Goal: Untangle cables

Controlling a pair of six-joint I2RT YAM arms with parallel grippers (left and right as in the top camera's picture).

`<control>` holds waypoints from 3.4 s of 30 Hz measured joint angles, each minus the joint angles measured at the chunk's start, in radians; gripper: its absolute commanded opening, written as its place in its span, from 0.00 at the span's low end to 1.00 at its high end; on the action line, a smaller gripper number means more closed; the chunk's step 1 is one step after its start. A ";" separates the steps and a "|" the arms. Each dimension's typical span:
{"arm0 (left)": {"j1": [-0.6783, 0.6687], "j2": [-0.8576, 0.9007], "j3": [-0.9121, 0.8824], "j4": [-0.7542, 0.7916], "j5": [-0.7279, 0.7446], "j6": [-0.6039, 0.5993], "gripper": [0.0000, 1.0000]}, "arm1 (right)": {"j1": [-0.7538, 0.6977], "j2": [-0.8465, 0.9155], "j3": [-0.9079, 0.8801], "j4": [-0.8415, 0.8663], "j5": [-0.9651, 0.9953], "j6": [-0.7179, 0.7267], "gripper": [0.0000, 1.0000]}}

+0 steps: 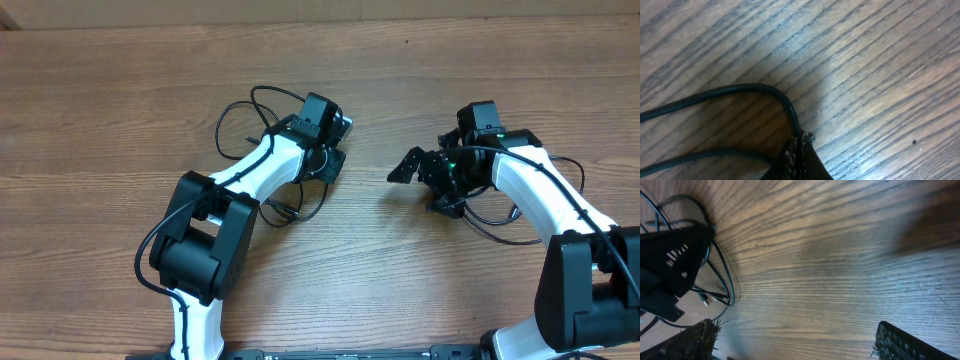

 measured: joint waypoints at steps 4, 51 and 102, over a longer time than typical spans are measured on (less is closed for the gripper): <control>0.000 0.004 0.017 -0.014 0.000 0.000 0.04 | 0.000 0.000 0.000 0.010 0.000 0.022 1.00; 0.014 0.005 0.409 -0.382 -0.092 -0.042 0.04 | 0.000 0.000 -0.025 0.011 -0.169 0.009 1.00; 0.550 0.005 0.410 -0.390 0.792 -0.417 0.04 | 0.581 0.000 -0.027 0.548 0.183 0.248 0.85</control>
